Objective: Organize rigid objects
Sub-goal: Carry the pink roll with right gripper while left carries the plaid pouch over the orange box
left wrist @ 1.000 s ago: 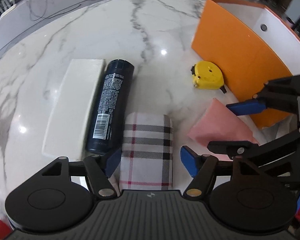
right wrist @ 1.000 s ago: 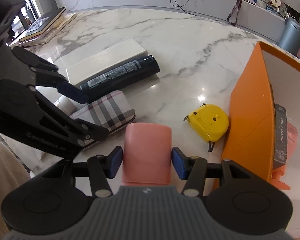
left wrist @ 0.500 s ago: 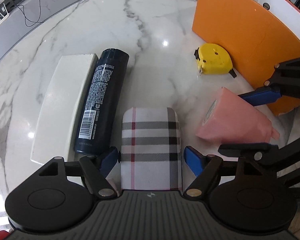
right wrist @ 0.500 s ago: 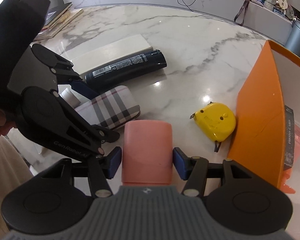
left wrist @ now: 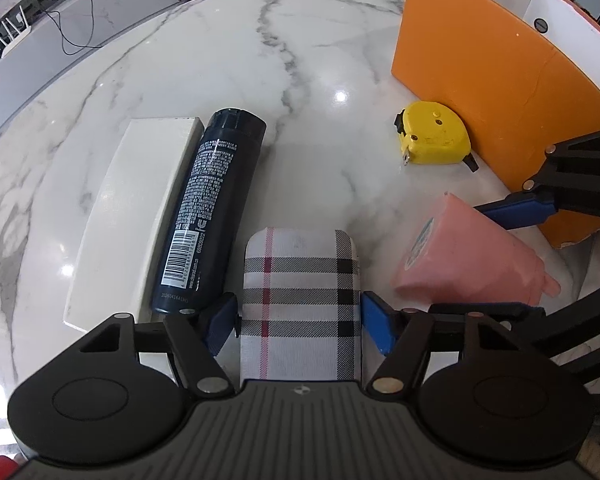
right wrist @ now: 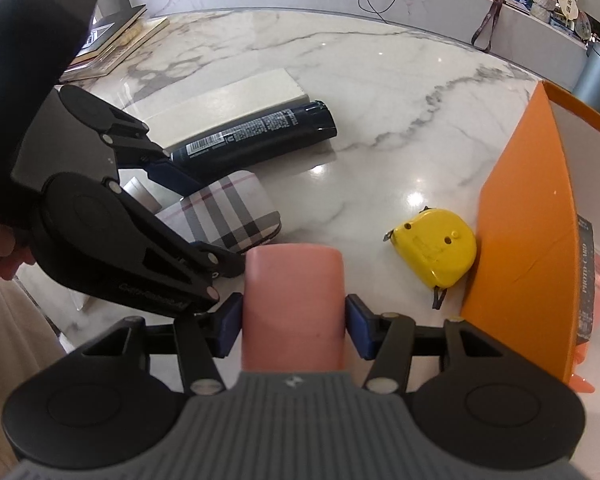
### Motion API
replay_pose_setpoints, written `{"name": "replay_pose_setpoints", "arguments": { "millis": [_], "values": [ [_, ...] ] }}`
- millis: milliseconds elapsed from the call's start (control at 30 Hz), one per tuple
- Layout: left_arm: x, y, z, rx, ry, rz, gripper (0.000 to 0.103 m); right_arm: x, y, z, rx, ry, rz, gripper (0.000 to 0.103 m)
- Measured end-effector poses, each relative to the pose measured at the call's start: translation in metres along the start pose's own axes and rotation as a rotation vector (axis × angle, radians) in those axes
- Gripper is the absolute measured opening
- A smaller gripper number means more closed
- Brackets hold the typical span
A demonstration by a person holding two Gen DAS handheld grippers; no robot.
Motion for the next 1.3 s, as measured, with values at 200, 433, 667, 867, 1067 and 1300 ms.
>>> {"name": "replay_pose_setpoints", "arguments": {
  "millis": [200, 433, 667, 867, 1067, 1300],
  "values": [
    [-0.001, 0.008, -0.013, -0.002, -0.011, -0.073, 0.078, -0.004, 0.005, -0.015, -0.012, -0.040, -0.016, 0.055],
    [0.004, 0.023, -0.041, 0.011, -0.040, -0.242, 0.077, -0.013, 0.009, -0.038, -0.013, -0.101, -0.031, 0.055],
    [0.003, 0.026, -0.075, 0.004, -0.086, -0.340, 0.077, -0.021, 0.012, -0.076, 0.003, -0.193, -0.054, 0.055],
    [-0.010, 0.024, -0.105, 0.010, -0.144, -0.396, 0.077, -0.023, 0.005, -0.110, 0.030, -0.277, -0.044, 0.055],
    [-0.032, 0.009, -0.124, 0.016, -0.195, -0.411, 0.077, -0.019, -0.018, -0.139, 0.078, -0.336, 0.003, 0.055],
    [-0.064, -0.018, -0.143, 0.055, -0.249, -0.389, 0.077, -0.010, -0.053, -0.173, 0.146, -0.397, 0.053, 0.055]
  ]
}}
Point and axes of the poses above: each gripper's, at about its wrist camera, not at the fingertips, and z roughly the way its jaws point, y to its left, x to its underside, the point moved 6 cm from there along z, roughly the way its jaws point, and after that the axes turned 15 degrees about -x, right-handed, at the moved point
